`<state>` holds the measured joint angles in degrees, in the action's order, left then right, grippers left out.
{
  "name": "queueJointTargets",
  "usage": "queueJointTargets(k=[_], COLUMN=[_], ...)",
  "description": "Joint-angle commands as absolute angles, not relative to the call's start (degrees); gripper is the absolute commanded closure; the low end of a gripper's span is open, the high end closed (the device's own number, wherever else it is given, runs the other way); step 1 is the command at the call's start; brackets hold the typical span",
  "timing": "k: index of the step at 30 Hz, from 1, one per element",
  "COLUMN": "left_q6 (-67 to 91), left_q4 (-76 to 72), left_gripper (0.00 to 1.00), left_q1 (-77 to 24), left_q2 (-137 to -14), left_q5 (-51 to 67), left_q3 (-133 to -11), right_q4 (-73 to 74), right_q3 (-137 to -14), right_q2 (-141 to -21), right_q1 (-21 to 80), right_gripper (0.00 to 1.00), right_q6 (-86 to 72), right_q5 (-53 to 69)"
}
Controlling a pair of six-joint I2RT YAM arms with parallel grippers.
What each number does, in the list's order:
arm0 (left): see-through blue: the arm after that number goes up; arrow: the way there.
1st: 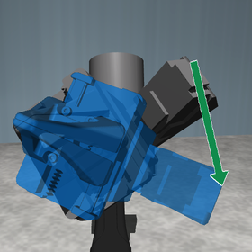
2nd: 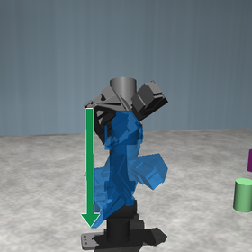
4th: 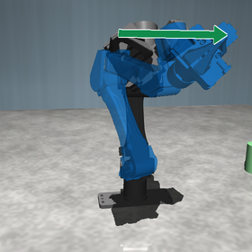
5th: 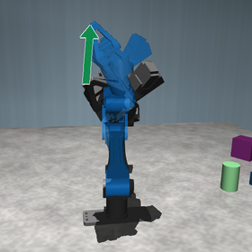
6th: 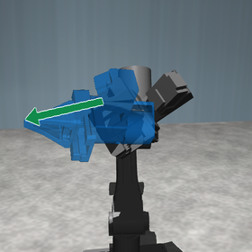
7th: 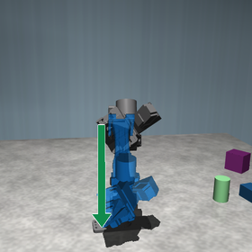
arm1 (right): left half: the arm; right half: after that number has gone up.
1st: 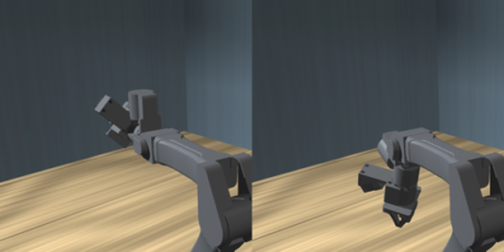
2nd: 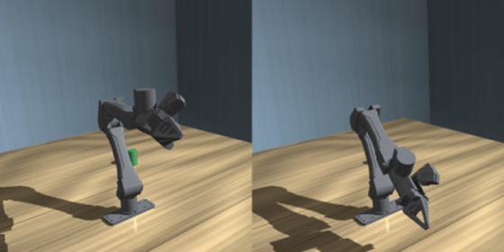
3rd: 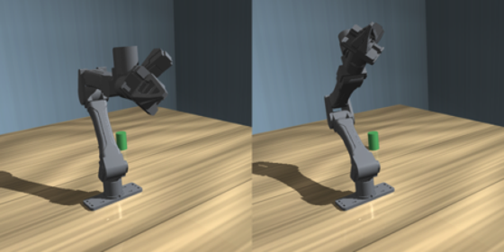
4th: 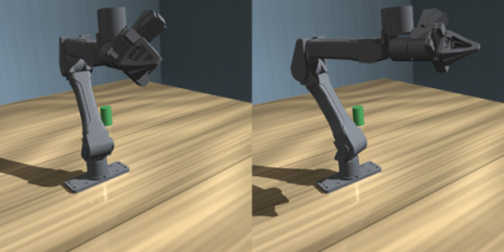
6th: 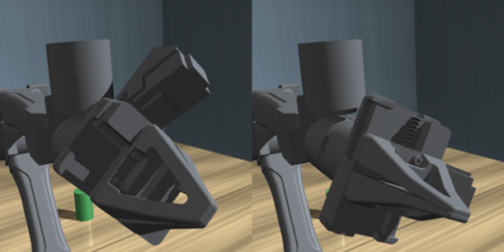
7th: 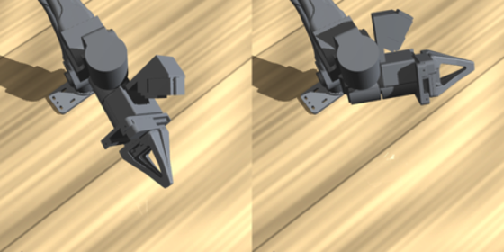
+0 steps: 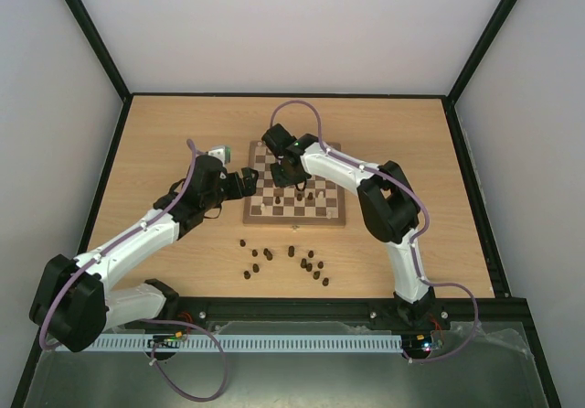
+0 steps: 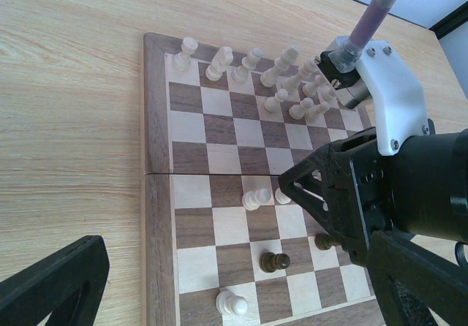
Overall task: Set up the chess pieces on the board
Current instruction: Pick up the chess piece from the chessboard.
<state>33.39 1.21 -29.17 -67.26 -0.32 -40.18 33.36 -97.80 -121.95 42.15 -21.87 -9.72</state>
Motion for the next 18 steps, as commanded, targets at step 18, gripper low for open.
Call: queueJointTargets(k=[18], left_q6=[32.65], left_q4=[0.97], left_gripper=[0.00], left_q1=[-28.81], left_q2=[-67.00], left_q5=[-0.90], left_q3=[-40.43], right_q4=[36.23], right_q3=[-93.62], right_q2=[-115.06], right_q1=[31.76], right_gripper=[0.89], right_q6=[-19.85], right_q5=[-11.37])
